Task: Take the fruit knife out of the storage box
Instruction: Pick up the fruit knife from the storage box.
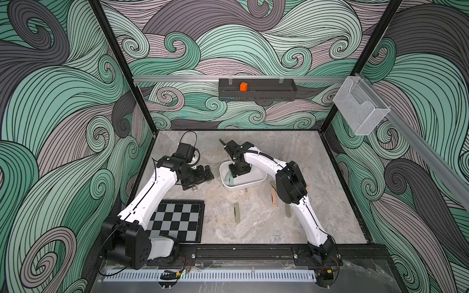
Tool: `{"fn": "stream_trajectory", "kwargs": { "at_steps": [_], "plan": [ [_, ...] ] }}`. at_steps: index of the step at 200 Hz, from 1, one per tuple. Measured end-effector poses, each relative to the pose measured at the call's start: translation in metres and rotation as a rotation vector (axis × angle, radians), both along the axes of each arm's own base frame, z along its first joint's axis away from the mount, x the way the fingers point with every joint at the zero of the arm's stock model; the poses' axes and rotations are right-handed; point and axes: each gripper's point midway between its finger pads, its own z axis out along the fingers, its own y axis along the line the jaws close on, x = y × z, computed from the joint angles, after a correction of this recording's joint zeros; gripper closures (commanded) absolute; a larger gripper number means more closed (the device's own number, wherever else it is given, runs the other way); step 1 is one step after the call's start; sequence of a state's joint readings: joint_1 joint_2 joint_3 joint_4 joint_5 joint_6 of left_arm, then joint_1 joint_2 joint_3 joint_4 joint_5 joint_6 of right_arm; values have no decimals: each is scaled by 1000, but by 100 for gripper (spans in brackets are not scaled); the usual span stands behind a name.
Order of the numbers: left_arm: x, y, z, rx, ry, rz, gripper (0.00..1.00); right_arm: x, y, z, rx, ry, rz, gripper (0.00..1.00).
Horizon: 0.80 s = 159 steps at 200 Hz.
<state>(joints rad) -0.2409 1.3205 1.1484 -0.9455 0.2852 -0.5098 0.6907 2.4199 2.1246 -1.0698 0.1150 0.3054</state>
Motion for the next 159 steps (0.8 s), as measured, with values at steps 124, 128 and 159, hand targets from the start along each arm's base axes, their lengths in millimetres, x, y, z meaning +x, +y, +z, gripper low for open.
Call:
{"fn": "stream_trajectory", "kwargs": {
  "at_steps": [124, 128, 159],
  "plan": [
    [-3, 4, -9, 5, 21, 12, 1, -14, 25, -3, 91, 50, 3, 45],
    [-3, 4, -9, 5, 22, 12, 1, -15, 25, -3, 93, 53, 3, 45],
    [-3, 5, -10, 3, 25, 14, 1, -19, 28, -13, 98, 83, 0, 45]
  ]
}}
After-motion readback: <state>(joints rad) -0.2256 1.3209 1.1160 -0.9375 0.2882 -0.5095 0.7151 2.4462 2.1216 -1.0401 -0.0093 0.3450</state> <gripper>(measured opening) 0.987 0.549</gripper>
